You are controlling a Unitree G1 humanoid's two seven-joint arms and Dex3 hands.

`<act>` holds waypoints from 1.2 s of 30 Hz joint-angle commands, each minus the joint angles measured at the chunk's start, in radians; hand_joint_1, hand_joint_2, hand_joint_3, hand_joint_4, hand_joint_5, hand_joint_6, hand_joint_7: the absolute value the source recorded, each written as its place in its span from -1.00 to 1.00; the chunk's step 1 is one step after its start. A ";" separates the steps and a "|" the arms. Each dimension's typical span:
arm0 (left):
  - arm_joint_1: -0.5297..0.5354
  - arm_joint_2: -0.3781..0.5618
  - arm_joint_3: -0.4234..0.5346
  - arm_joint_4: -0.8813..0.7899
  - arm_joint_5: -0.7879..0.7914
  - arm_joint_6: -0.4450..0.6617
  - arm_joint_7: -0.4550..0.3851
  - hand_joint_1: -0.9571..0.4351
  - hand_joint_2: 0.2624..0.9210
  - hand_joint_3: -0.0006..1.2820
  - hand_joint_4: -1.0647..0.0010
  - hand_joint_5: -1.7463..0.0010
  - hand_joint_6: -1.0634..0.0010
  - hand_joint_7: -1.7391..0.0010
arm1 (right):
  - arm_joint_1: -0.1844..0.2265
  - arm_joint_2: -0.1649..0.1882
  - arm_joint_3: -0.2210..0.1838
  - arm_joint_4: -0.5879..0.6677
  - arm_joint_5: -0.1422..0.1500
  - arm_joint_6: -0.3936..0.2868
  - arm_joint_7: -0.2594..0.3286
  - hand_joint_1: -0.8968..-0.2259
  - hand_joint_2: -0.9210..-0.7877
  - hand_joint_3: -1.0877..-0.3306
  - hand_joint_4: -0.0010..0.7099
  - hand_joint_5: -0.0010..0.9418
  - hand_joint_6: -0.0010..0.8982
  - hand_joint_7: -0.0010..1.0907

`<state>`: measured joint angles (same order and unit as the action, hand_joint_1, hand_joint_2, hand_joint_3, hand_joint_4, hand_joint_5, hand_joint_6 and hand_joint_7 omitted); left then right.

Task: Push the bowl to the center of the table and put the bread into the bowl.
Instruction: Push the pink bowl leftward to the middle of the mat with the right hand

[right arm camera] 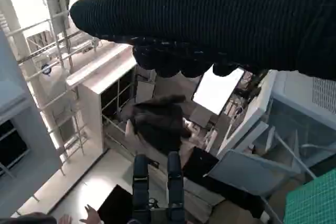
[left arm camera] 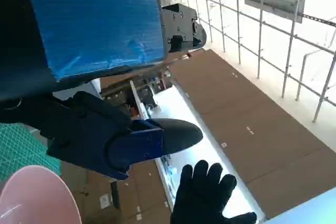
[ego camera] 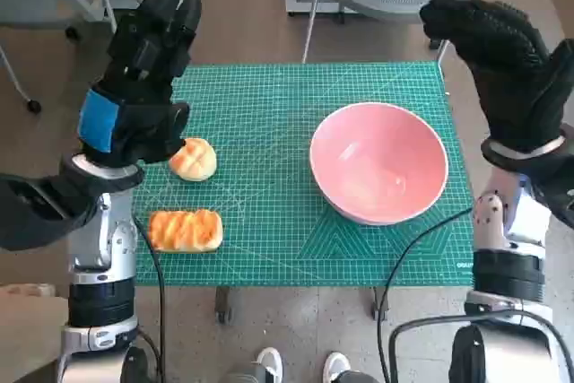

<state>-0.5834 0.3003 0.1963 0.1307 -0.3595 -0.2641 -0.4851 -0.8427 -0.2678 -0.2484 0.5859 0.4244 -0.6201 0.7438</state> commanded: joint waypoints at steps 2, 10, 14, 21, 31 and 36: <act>0.008 0.001 -0.001 -0.013 0.004 -0.008 -0.003 -0.58 1.00 -0.08 1.00 0.99 1.00 0.66 | 0.023 -0.011 0.005 -0.004 -0.013 0.012 -0.005 -0.40 -1.00 -0.07 -0.27 -0.99 -0.34 -0.99; 0.003 0.005 0.000 -0.008 0.013 -0.011 -0.001 -0.58 1.00 -0.07 1.00 0.99 1.00 0.66 | 0.024 -0.014 0.007 -0.007 -0.017 0.017 -0.009 -0.40 -1.00 -0.07 -0.27 -1.00 -0.34 -0.99; 0.002 0.006 0.001 -0.005 0.010 -0.010 -0.003 -0.57 1.00 -0.07 1.00 0.99 1.00 0.66 | 0.024 -0.015 0.008 -0.006 -0.020 0.016 -0.013 -0.41 -1.00 -0.07 -0.28 -1.00 -0.34 -0.99; -0.001 0.006 0.001 -0.003 0.008 -0.008 -0.004 -0.57 1.00 -0.07 1.00 0.99 1.00 0.66 | 0.024 -0.015 0.009 -0.007 -0.025 0.013 -0.018 -0.42 -1.00 -0.08 -0.28 -1.00 -0.34 -0.99; -0.004 0.004 0.003 0.003 -0.005 0.004 -0.010 -0.57 1.00 -0.06 1.00 1.00 1.00 0.67 | 0.022 -0.018 0.006 -0.004 -0.024 0.012 -0.014 -0.42 -1.00 -0.08 -0.29 -1.00 -0.34 -0.99; -0.003 0.002 0.002 0.003 -0.006 0.004 -0.010 -0.57 1.00 -0.07 1.00 1.00 1.00 0.67 | 0.023 -0.018 0.005 -0.004 -0.020 0.013 -0.013 -0.42 -1.00 -0.08 -0.29 -1.00 -0.34 -0.99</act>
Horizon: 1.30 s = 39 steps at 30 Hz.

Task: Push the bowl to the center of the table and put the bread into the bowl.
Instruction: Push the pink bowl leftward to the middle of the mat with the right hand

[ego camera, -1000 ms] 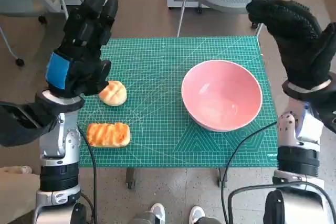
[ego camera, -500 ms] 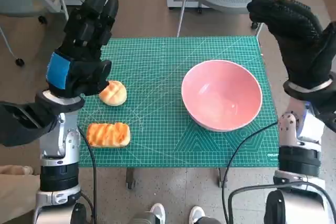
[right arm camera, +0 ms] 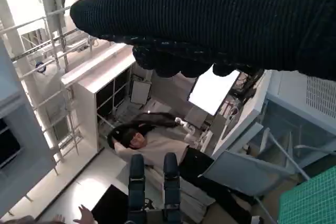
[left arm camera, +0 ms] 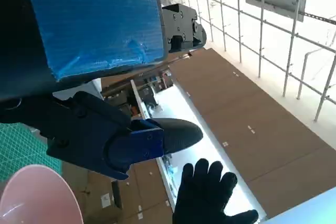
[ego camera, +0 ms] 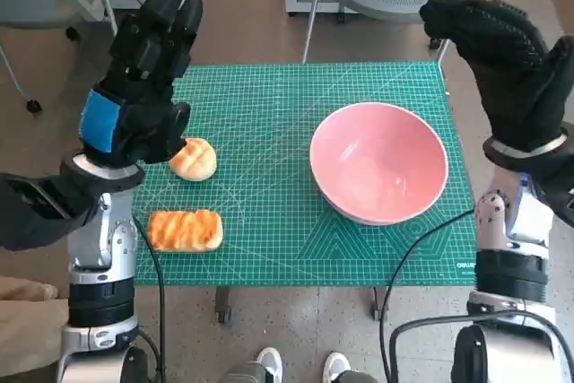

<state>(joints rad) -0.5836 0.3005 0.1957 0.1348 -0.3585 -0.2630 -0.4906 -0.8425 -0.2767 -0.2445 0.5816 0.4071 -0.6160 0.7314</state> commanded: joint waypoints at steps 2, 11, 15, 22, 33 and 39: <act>-0.002 0.001 0.003 -0.002 -0.006 0.002 -0.004 -0.57 1.00 -0.07 1.00 1.00 1.00 0.67 | 0.023 -0.008 0.001 0.001 -0.004 0.008 -0.001 -0.42 -1.00 -0.08 -0.29 -1.00 -0.34 -0.99; 0.001 -0.005 0.001 -0.002 -0.006 0.005 0.000 -0.58 1.00 -0.08 0.99 1.00 1.00 0.67 | 0.012 -0.010 -0.012 0.090 -0.015 -0.036 -0.001 -0.44 -1.00 -0.09 -0.31 -1.00 -0.36 -1.00; 0.003 -0.006 0.001 -0.001 -0.007 0.005 0.000 -0.59 1.00 -0.08 0.99 1.00 1.00 0.67 | -0.004 -0.012 -0.029 0.174 -0.017 -0.072 -0.001 -0.45 -1.00 -0.11 -0.32 -1.00 -0.38 -1.00; 0.007 -0.007 0.004 -0.008 -0.012 0.010 0.003 -0.59 1.00 -0.11 0.98 0.99 1.00 0.66 | -0.060 -0.010 -0.087 0.428 -0.022 -0.130 -0.044 -0.40 -1.00 -0.28 -0.38 -0.97 -0.41 -0.96; 0.019 -0.006 0.004 -0.024 -0.010 0.012 0.008 -0.59 1.00 -0.12 0.98 0.99 1.00 0.65 | -0.087 -0.016 -0.111 0.621 -0.077 -0.117 -0.185 -0.37 -1.00 -0.39 -0.34 -0.95 -0.31 -0.90; 0.028 -0.002 0.004 -0.032 -0.007 0.008 0.008 -0.59 1.00 -0.12 0.98 0.99 1.00 0.64 | -0.081 -0.020 -0.102 0.656 -0.121 -0.104 -0.259 -0.35 -1.00 -0.50 -0.27 -0.95 -0.28 -0.89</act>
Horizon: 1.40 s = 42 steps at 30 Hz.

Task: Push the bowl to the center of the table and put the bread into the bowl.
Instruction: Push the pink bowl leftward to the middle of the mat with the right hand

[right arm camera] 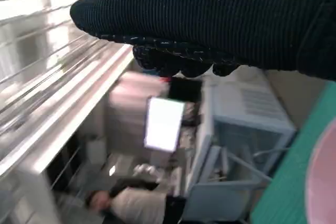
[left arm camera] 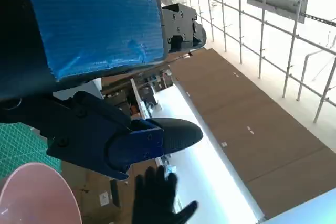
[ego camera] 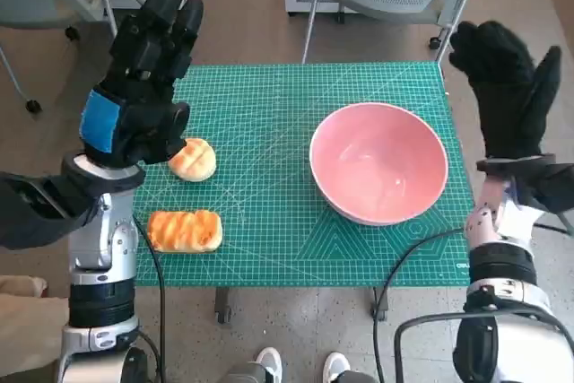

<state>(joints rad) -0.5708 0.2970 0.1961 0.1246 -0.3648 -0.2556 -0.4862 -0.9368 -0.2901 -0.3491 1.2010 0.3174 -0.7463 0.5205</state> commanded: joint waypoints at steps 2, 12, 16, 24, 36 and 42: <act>0.017 0.003 0.004 -0.025 0.001 0.000 0.004 -0.59 1.00 -0.12 0.98 0.99 1.00 0.64 | 0.015 -0.009 0.004 0.045 -0.042 0.037 -0.063 -0.34 -1.00 -0.52 -0.26 -0.95 -0.27 -0.88; 0.025 0.015 0.010 -0.027 0.014 -0.009 0.005 -0.60 1.00 -0.07 0.98 0.99 1.00 0.66 | 0.033 -0.033 0.018 0.086 -0.101 0.132 -0.150 -0.41 -1.00 -0.56 -0.22 -0.95 -0.24 -0.87; 0.029 0.017 0.010 -0.030 0.019 -0.011 0.007 -0.60 1.00 -0.06 0.98 0.99 1.00 0.66 | 0.040 -0.035 0.015 0.097 -0.114 0.167 -0.171 -0.43 -1.00 -0.56 -0.19 -0.95 -0.23 -0.86; 0.036 0.019 0.013 -0.038 0.019 -0.009 0.010 -0.59 1.00 -0.05 0.97 0.98 1.00 0.66 | 0.059 -0.035 0.006 0.115 -0.133 0.225 -0.201 -0.40 -1.00 -0.57 -0.11 -0.94 -0.21 -0.85; 0.046 0.021 0.021 -0.047 0.011 -0.002 0.008 -0.59 1.00 -0.05 0.98 0.98 1.00 0.67 | 0.088 -0.025 -0.008 0.131 -0.143 0.298 -0.239 -0.40 -1.00 -0.49 -0.01 -0.94 -0.17 -0.85; 0.048 0.024 0.024 -0.053 0.008 0.002 0.007 -0.59 1.00 -0.04 0.98 0.98 1.00 0.67 | 0.099 -0.020 -0.018 0.133 -0.142 0.325 -0.252 -0.36 -1.00 -0.49 0.02 -0.95 -0.13 -0.85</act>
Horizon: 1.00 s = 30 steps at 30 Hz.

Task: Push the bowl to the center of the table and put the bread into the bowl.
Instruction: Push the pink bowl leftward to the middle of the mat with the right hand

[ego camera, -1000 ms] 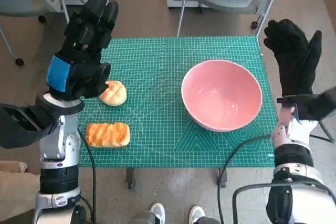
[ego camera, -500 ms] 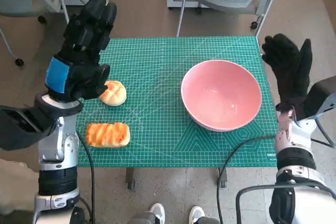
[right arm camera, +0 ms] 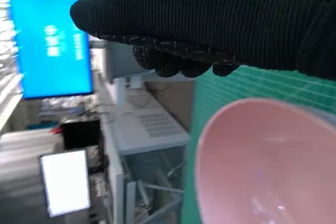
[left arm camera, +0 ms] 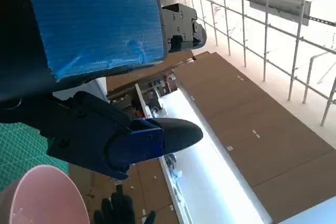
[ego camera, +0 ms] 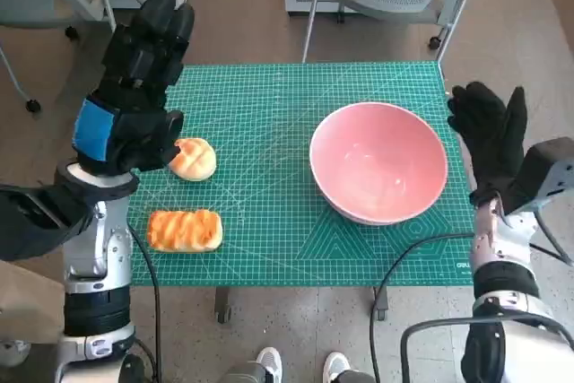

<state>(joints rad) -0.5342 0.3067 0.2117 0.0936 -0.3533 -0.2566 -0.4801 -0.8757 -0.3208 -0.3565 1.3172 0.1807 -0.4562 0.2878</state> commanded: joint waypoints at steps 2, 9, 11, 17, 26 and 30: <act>0.012 0.014 0.009 -0.024 -0.004 0.004 0.001 -0.59 1.00 -0.04 0.98 0.98 1.00 0.67 | 0.040 0.012 -0.012 0.017 -0.006 0.040 -0.023 -0.36 -1.00 -0.49 0.03 -0.95 -0.12 -0.84; 0.017 0.018 0.010 -0.034 0.000 0.009 0.004 -0.59 1.00 -0.03 1.00 0.98 1.00 0.67 | 0.053 0.019 -0.015 0.018 -0.012 0.056 -0.036 -0.30 -1.00 -0.51 0.09 -0.95 -0.04 -0.83; 0.018 0.019 0.011 -0.035 0.001 0.008 0.003 -0.59 1.00 -0.03 1.00 0.99 1.00 0.67 | 0.055 0.022 -0.016 0.018 -0.015 0.061 -0.038 -0.30 -1.00 -0.51 0.10 -0.95 -0.03 -0.83; 0.021 0.024 0.010 -0.036 0.003 0.008 0.000 -0.58 1.00 -0.03 1.00 1.00 1.00 0.70 | 0.057 0.037 -0.022 0.019 -0.014 0.077 -0.041 -0.26 -1.00 -0.53 0.11 -0.96 -0.01 -0.83; 0.020 0.036 0.012 -0.036 0.002 0.012 -0.003 -0.58 1.00 0.00 1.00 1.00 1.00 0.74 | 0.051 0.072 -0.029 0.017 -0.013 0.075 -0.033 -0.32 -1.00 -0.52 0.12 -0.97 0.01 -0.84; 0.025 0.042 0.013 -0.040 0.002 0.011 -0.003 -0.58 1.00 0.00 1.00 1.00 1.00 0.74 | 0.047 0.087 -0.026 0.016 -0.017 0.074 -0.031 -0.31 -1.00 -0.51 0.13 -0.98 0.02 -0.85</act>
<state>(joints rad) -0.5255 0.3341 0.2151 0.0685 -0.3536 -0.2496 -0.4803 -0.8446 -0.2518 -0.3839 1.3220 0.1706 -0.3995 0.2587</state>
